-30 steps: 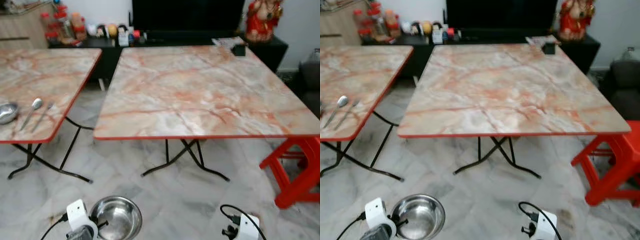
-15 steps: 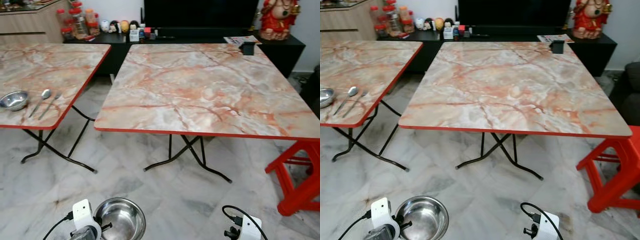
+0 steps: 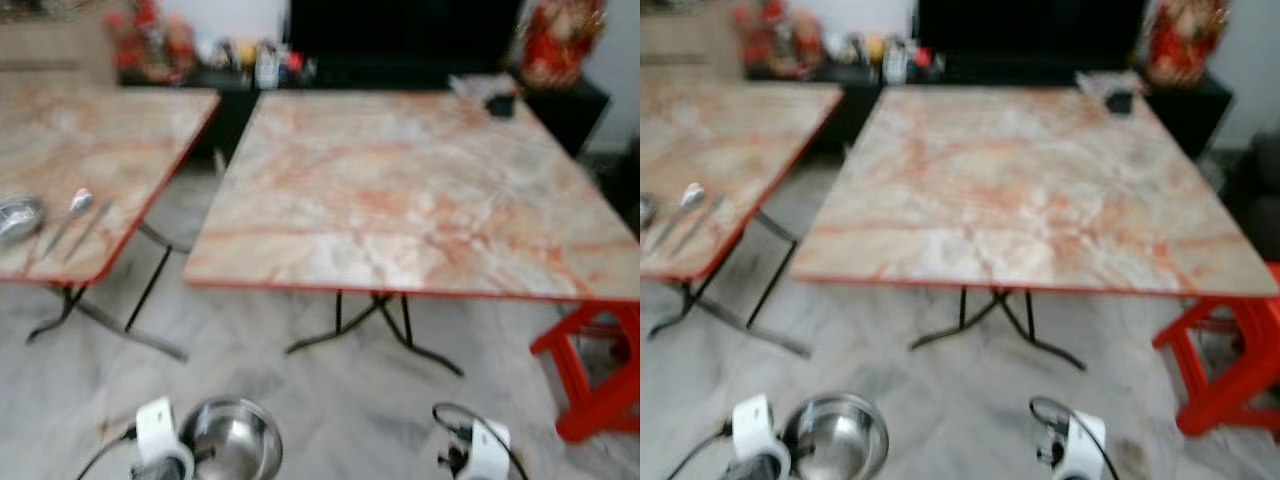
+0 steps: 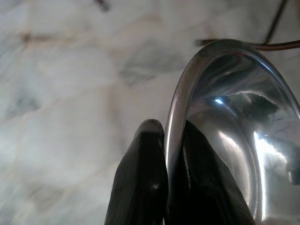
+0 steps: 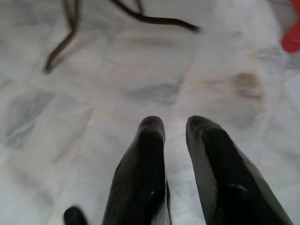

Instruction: Setting the table

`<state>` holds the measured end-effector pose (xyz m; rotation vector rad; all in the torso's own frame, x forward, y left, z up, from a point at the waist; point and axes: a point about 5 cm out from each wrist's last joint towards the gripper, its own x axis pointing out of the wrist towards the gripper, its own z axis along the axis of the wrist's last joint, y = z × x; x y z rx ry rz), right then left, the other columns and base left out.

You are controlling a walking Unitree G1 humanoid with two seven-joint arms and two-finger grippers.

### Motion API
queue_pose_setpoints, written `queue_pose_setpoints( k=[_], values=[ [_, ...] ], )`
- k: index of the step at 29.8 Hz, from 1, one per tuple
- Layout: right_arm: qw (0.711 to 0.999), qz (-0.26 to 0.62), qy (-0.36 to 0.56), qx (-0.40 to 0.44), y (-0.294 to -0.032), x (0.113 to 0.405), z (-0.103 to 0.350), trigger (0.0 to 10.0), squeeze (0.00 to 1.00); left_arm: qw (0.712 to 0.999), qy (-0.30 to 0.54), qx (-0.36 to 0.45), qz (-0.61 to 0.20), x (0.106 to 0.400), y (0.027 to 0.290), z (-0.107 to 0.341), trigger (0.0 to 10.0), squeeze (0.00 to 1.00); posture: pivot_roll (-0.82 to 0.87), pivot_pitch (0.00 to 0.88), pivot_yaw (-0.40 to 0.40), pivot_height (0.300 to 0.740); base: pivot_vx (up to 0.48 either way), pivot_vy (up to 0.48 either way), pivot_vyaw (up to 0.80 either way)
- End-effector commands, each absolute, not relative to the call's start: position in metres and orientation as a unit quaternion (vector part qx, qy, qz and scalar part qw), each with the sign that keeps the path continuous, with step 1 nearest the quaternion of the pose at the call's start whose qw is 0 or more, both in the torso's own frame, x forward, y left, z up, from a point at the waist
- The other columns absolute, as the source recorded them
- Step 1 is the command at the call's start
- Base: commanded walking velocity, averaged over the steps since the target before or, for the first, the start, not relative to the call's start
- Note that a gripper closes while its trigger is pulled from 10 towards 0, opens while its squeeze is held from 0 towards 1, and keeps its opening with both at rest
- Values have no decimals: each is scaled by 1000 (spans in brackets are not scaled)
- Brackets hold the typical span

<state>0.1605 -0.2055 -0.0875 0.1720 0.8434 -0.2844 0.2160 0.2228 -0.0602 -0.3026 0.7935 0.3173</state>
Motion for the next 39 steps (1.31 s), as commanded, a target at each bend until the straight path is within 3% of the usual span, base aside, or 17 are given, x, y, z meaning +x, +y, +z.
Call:
queue_pose_setpoints(
  k=[1,6,17,39],
  values=[
    [900,-143,403,82,-208,162,-86,10000,0,899,386,-152,143,217,216,-61,10000,0,-28,0,-9,740,428,0,0],
    [900,-143,403,83,-209,162,-86,10000,0,899,386,-150,142,216,216,-62,10000,0,-29,0,-8,740,416,0,0],
    [900,-139,405,81,-208,162,-87,10000,0,898,391,-144,142,214,216,-63,10000,0,-29,0,-9,740,0,0,0],
    [899,-137,408,77,-209,161,-87,10000,0,898,391,-142,141,214,215,-63,10000,0,-32,0,-13,740,0,-430,0]
  ],
)
